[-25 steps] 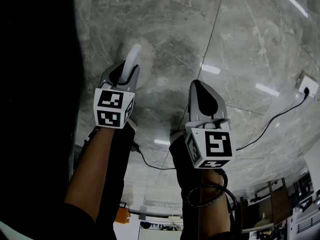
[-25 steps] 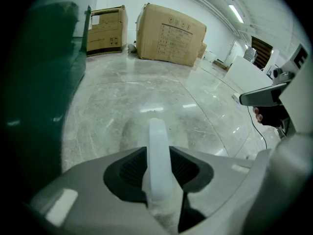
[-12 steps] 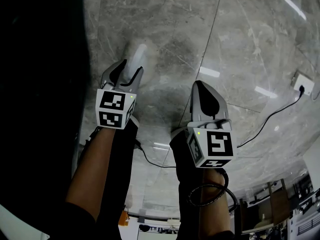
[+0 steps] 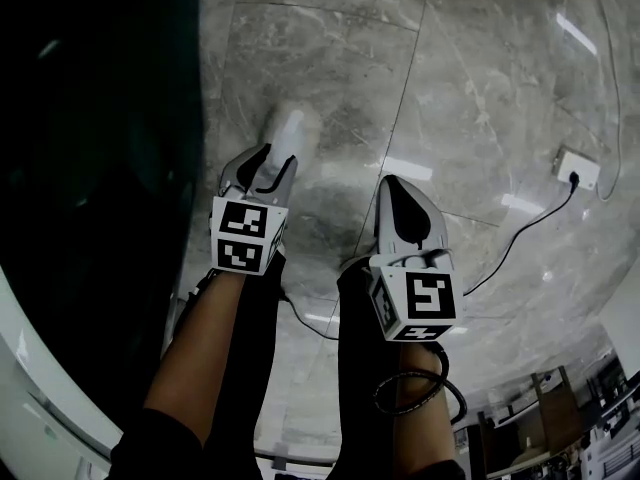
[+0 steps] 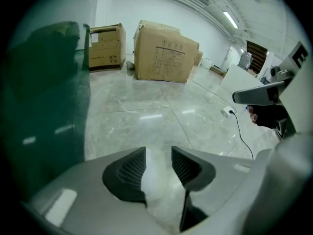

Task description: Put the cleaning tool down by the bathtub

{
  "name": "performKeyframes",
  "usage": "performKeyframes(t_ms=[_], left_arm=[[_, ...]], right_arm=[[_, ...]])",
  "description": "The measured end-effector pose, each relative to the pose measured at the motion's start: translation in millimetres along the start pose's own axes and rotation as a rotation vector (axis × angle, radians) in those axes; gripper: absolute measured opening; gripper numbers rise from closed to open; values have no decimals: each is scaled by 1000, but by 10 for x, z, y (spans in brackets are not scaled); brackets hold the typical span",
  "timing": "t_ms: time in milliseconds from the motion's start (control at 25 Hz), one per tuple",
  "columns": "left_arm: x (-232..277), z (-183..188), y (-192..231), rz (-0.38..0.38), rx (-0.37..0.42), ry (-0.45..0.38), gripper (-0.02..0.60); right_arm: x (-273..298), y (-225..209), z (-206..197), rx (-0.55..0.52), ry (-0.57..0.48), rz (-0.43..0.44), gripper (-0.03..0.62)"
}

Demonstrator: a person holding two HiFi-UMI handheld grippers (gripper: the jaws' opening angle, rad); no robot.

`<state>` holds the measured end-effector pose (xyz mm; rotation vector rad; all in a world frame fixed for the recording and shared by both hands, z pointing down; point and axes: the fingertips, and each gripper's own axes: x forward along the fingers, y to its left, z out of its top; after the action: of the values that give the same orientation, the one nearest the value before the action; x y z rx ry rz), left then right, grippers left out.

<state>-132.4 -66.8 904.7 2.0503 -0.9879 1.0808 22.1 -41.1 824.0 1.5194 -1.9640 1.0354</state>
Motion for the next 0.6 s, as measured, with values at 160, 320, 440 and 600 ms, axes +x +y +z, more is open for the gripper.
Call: performKeyframes(t_ms=[160, 320, 440, 600], left_arm=[[-275, 181, -76, 15, 24, -24, 153], [-594, 398, -179, 26, 43, -55, 106], [-847, 567, -250, 37, 61, -84, 57], [-1175, 839, -287, 52, 60, -133, 27]], right_arm=[[-224, 103, 202, 0, -17, 0, 25], [-479, 214, 427, 3, -43, -1, 25], [-659, 298, 583, 12, -59, -4, 25], [-869, 409, 815, 22, -88, -1, 25]])
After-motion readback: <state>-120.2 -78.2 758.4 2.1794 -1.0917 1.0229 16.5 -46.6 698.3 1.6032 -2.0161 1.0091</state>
